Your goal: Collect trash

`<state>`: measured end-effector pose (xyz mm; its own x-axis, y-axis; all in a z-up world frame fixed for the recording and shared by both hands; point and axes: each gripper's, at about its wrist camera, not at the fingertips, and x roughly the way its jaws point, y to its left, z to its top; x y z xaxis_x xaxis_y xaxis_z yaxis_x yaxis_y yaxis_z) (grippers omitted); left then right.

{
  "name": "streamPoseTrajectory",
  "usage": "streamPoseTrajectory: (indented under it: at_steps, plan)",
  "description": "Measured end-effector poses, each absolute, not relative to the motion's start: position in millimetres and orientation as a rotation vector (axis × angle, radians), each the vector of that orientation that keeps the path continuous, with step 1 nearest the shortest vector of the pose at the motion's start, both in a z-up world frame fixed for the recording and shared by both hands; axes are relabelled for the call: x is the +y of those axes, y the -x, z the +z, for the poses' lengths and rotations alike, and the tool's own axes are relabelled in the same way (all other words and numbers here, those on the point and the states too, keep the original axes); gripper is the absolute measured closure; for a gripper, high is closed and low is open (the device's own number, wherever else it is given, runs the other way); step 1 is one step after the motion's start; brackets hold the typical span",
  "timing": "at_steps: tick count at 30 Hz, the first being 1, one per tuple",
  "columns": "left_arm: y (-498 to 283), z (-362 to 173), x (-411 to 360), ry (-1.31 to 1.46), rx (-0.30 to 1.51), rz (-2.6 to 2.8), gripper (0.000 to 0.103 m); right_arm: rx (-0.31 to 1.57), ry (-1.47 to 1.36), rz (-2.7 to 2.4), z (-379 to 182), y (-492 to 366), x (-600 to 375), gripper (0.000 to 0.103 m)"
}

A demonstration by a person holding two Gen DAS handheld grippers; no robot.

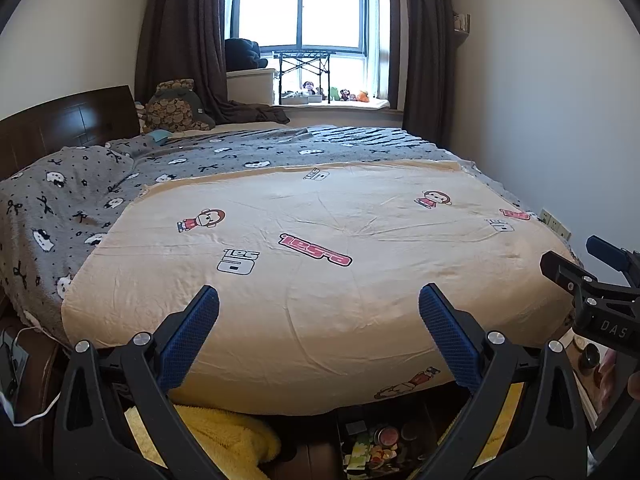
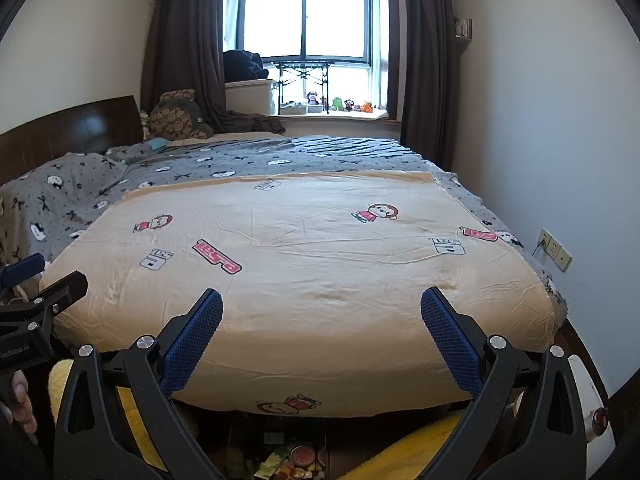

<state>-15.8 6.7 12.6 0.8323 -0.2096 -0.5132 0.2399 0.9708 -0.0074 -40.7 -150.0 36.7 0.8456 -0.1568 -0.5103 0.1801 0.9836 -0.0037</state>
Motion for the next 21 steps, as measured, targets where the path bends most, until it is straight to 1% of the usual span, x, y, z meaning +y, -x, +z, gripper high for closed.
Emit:
streamPoseTrajectory:
  at_steps: [21]
  plan:
    - [14.0, 11.6, 7.1, -0.055, 0.541, -0.240, 0.008, 0.541, -0.047, -0.176, 37.6, 38.2, -147.5, 0.004]
